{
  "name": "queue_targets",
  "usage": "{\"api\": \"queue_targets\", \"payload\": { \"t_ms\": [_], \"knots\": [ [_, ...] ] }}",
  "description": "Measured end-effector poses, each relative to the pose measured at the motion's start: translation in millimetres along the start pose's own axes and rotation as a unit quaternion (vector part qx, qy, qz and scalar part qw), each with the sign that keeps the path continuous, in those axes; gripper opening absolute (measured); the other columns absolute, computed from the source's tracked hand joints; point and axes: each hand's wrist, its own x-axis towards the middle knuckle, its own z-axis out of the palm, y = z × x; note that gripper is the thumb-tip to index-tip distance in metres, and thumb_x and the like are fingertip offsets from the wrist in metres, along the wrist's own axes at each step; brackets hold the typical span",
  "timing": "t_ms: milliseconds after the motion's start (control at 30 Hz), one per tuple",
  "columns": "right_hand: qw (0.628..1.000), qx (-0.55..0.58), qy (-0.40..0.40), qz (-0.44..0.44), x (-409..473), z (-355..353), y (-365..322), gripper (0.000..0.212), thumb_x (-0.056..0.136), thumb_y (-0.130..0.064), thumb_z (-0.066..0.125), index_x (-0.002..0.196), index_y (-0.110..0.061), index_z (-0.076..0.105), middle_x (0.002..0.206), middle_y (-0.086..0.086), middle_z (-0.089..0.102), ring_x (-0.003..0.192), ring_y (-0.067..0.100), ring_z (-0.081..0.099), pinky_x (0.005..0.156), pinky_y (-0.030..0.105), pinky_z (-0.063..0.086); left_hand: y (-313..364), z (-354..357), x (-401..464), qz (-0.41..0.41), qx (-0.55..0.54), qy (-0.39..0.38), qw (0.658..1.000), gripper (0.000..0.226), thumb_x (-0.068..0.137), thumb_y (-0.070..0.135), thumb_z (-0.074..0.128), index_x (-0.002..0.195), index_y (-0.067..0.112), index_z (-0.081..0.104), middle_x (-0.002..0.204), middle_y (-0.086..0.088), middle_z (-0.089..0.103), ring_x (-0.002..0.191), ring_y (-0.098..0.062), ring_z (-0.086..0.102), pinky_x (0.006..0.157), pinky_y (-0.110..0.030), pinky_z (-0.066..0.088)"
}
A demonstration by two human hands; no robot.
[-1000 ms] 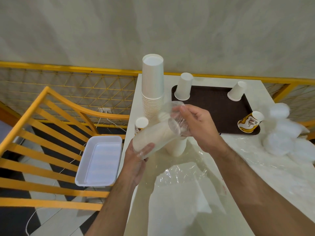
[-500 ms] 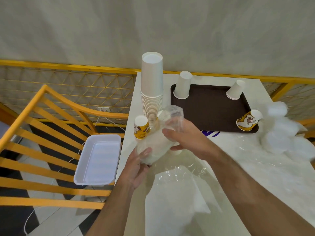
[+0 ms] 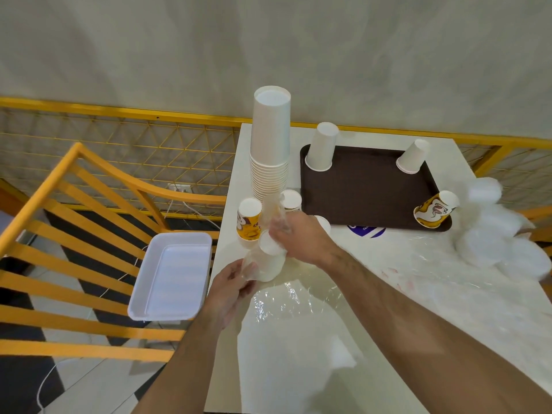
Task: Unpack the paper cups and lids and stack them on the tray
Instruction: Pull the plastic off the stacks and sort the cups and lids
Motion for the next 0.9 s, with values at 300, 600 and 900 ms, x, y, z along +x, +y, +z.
{"api": "queue_targets", "payload": {
  "t_ms": [300,600,900],
  "knots": [
    [0.999,0.025,0.039,-0.016,-2,-17,-18,0.039,0.104,-0.036,0.050,0.104,-0.003,0.070,0.097,0.012,0.072,0.092,0.028,0.066,0.085,0.040,0.051,0,-9,7,0.039,0.090,0.028,0.995,0.025,0.087,0.018,0.077,0.111,0.015,0.071,0.104,-0.015,0.071,0.094,-0.024,0.068,0.084,-0.034,0.060],
    [0.975,0.156,0.137,-0.082,-8,-42,-33,0.018,0.097,-0.021,0.061,0.097,-0.030,0.077,0.089,-0.012,0.075,0.084,0.006,0.068,0.079,0.028,0.055,17,-6,-7,0.013,0.135,0.068,0.988,0.030,0.090,0.006,0.067,0.118,0.016,0.063,0.112,-0.003,0.063,0.096,-0.022,0.063,0.073,-0.027,0.052],
    [0.791,0.601,0.112,-0.028,-34,-84,-14,0.011,0.091,-0.002,0.067,0.098,-0.010,0.070,0.084,0.004,0.068,0.067,0.012,0.067,0.069,0.027,0.055,89,46,-78,0.216,0.039,0.046,0.975,0.033,0.095,0.050,0.055,0.113,0.023,0.061,0.112,0.011,0.069,0.114,-0.012,0.061,0.099,-0.033,0.047]
  ]
}}
